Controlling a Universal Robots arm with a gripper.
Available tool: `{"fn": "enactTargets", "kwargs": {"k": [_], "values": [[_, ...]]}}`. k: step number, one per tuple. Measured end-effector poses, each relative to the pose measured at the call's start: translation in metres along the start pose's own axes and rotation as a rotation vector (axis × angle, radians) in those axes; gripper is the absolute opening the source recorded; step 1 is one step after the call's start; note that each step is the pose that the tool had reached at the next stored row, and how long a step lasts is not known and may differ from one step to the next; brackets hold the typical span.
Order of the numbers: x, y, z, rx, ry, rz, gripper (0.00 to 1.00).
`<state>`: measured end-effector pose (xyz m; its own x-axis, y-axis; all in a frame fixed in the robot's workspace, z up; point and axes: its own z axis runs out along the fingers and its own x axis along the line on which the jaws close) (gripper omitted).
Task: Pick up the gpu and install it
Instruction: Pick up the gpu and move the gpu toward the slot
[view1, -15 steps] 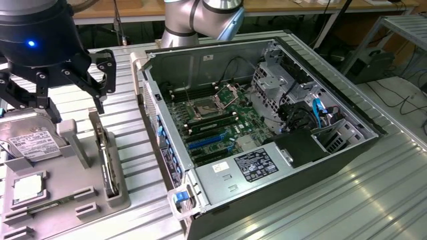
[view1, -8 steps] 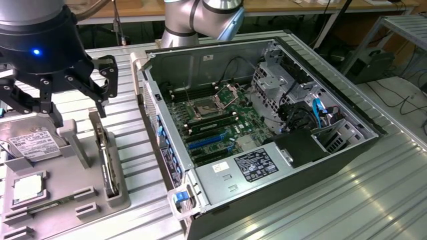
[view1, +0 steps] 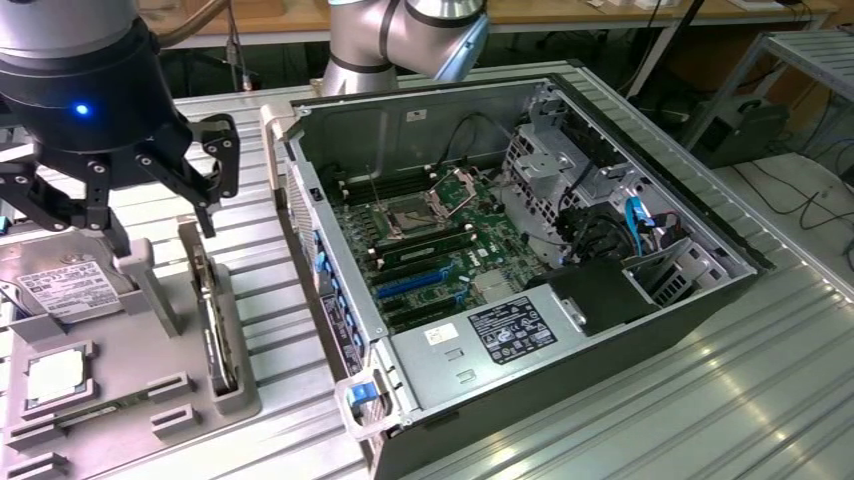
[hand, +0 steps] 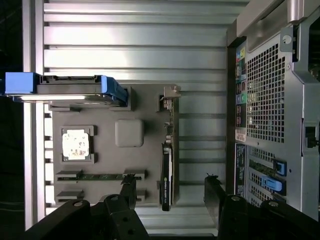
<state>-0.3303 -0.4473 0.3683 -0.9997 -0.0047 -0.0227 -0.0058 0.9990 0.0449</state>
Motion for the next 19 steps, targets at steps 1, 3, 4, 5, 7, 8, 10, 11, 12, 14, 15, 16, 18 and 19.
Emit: {"fn": "enactTargets", "kwargs": {"k": [1, 3, 4, 5, 7, 8, 10, 11, 12, 14, 15, 16, 18, 19], "values": [[0.0, 0.0, 0.0007, 0.0, 0.0001, 0.0, 0.66], [0.0, -0.0001, 0.0014, -0.0047, 0.0, -0.001, 0.66], [-0.001, -0.0001, 0.0018, -0.0072, 0.0, -0.001, 0.65], [-0.001, 0.0, 0.0023, -0.0084, 0.0, -0.001, 0.58], [-0.001, -0.0001, 0.0034, -0.0087, 0.0, -0.001, 0.58], [-0.001, -0.0002, 0.0038, -0.0088, 0.0001, -0.001, 0.51], [-0.001, -0.0008, 0.0047, -0.009, 0.0002, -0.001, 0.51], [-0.001, -0.0016, 0.0053, -0.009, 0.0005, -0.002, 0.51], [-0.002, -0.0028, 0.0062, -0.0089, 0.001, -0.002, 0.51], [-0.002, -0.0061, 0.0089, -0.0092, 0.0024, -0.007, 0.51], [-0.002, -0.0071, 0.0096, -0.0092, 0.0035, -0.009, 0.51], [-0.003, -0.0081, 0.0104, -0.0091, 0.0043, -0.011, 0.51], [-0.003, -0.01, 0.0121, -0.0092, 0.0059, -0.014, 0.51], [-0.004, -0.0112, 0.0129, -0.0093, 0.0065, -0.015, 0.51]]}}
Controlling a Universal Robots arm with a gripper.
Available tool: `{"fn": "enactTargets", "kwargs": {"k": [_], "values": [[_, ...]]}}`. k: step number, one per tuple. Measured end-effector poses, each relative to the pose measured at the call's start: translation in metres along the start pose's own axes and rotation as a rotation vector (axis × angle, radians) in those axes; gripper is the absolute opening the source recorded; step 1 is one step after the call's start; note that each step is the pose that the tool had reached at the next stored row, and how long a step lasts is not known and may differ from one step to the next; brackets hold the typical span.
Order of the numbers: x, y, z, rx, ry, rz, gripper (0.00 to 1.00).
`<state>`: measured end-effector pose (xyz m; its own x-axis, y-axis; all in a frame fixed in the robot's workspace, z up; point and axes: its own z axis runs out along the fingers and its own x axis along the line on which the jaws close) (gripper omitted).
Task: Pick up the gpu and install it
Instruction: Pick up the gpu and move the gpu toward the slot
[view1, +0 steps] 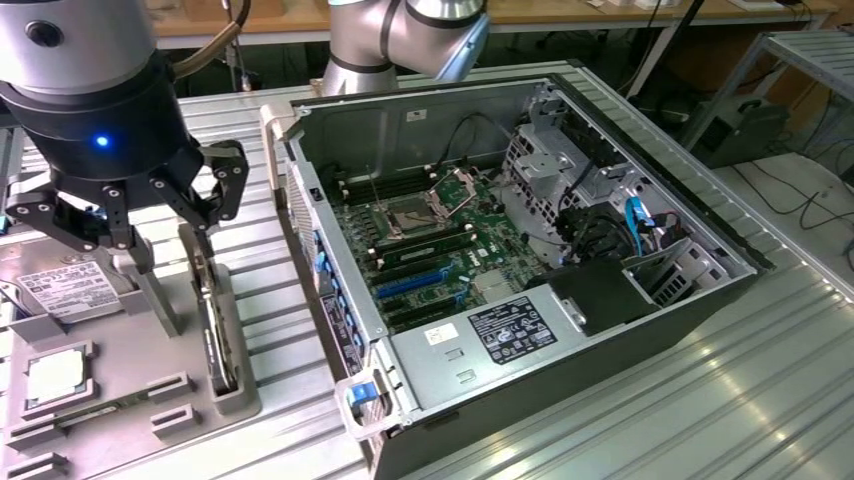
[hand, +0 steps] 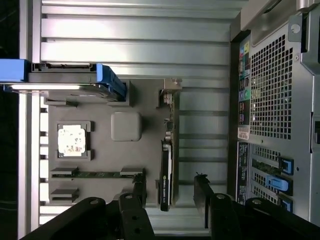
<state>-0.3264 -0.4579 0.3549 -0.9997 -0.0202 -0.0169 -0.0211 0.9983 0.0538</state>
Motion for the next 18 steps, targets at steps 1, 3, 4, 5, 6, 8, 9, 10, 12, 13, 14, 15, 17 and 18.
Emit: {"fn": "enactTargets", "kwargs": {"k": [1, 3, 4, 5, 6, 8, 9, 10, 12, 13, 14, 15, 17, 18], "values": [[0.0, -0.0013, 0.0007, 0.0, 0.0007, -0.001, 0.51], [-0.001, -0.0034, 0.0021, -0.0003, 0.0017, -0.003, 0.51], [-0.001, -0.0039, 0.0027, -0.0003, 0.0021, -0.004, 0.51], [-0.001, -0.0042, 0.003, -0.0001, 0.0027, -0.005, 0.51], [-0.001, -0.0044, 0.0034, -0.0001, 0.003, -0.005, 0.51], [-0.002, -0.0057, 0.0043, -0.0001, 0.0034, -0.007, 0.51], [-0.002, -0.0068, 0.0049, -0.0002, 0.0033, -0.008, 0.51], [-0.002, -0.0076, 0.0051, -0.0003, 0.0036, -0.009, 0.51], [-0.002, -0.0093, 0.0058, -0.0003, 0.004, -0.01, 0.51], [-0.002, -0.0101, 0.0062, -0.0003, 0.004, -0.011, 0.51], [-0.002, -0.0107, 0.0066, -0.0003, 0.0042, -0.011, 0.51], [-0.002, -0.0115, 0.0071, -0.0004, 0.0043, -0.012, 0.51], [-0.002, -0.013, 0.0083, -0.0004, 0.0046, -0.013, 0.51], [-0.002, -0.0138, 0.0089, -0.0004, 0.0047, -0.013, 0.51]]}}
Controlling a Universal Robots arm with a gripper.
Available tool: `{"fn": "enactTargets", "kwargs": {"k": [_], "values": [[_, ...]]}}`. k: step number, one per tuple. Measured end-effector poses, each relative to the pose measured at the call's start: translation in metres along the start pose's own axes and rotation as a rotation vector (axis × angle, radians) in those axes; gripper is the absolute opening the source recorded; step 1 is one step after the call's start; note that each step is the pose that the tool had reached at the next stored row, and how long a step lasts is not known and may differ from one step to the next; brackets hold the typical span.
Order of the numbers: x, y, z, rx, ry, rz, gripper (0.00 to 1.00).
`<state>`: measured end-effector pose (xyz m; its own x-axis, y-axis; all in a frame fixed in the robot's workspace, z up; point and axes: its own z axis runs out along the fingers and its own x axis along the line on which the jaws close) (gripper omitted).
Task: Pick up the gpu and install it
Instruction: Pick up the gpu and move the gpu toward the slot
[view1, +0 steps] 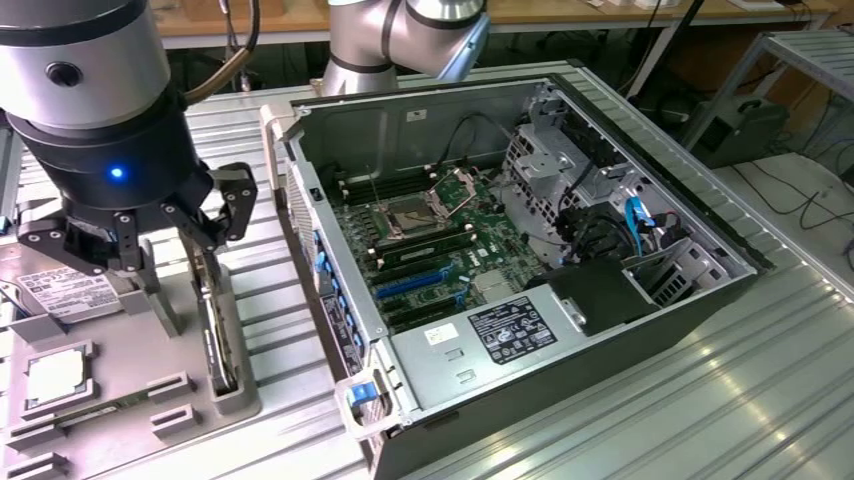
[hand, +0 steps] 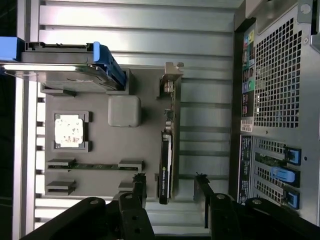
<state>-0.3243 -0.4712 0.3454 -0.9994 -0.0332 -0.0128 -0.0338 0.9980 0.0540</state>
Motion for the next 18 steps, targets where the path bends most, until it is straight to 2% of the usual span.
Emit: {"fn": "enactTargets", "kwargs": {"k": [5, 18], "values": [[0.0, -0.0052, 0.0051, -0.0001, 0.0011, -0.001, 0.51], [-0.001, -0.0046, 0.0278, 0.0012, 0.0037, 0.0, 0.51]]}}
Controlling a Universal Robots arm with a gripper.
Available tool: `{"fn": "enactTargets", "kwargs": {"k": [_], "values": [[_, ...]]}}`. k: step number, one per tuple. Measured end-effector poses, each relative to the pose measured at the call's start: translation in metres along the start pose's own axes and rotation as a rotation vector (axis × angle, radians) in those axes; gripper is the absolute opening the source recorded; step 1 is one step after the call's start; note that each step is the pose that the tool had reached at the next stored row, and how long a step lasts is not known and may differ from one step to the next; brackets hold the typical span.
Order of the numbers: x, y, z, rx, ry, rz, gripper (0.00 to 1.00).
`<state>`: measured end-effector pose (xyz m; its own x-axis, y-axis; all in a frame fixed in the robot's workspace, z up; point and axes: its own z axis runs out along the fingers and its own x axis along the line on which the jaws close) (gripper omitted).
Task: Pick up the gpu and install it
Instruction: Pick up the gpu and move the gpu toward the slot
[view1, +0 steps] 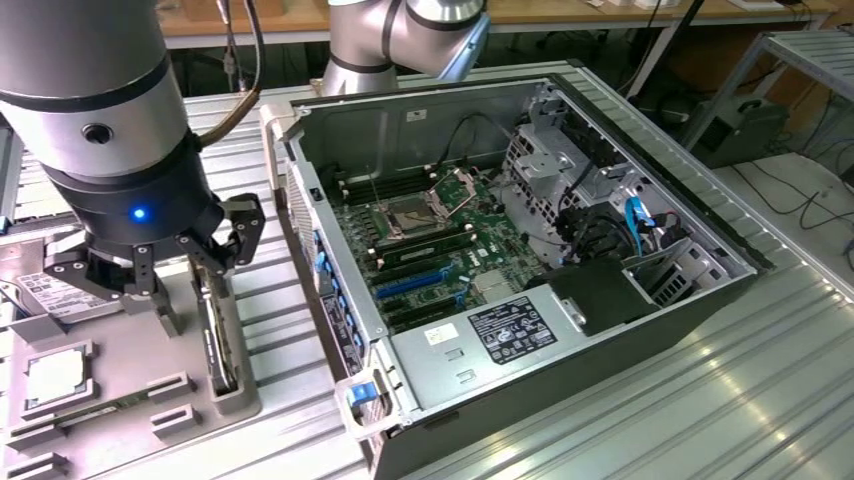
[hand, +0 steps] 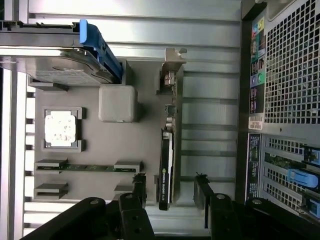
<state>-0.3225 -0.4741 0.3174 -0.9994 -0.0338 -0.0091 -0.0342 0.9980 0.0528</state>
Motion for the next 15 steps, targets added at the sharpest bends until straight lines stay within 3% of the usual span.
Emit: {"fn": "enactTargets", "kwargs": {"k": [7, 15], "values": [[-0.001, 0.0059, 0.0108, 0.0, 0.001, 0.0, 0.51], [-0.003, 0.0069, 0.0227, 0.0002, 0.0018, 0.0, 0.51]]}}
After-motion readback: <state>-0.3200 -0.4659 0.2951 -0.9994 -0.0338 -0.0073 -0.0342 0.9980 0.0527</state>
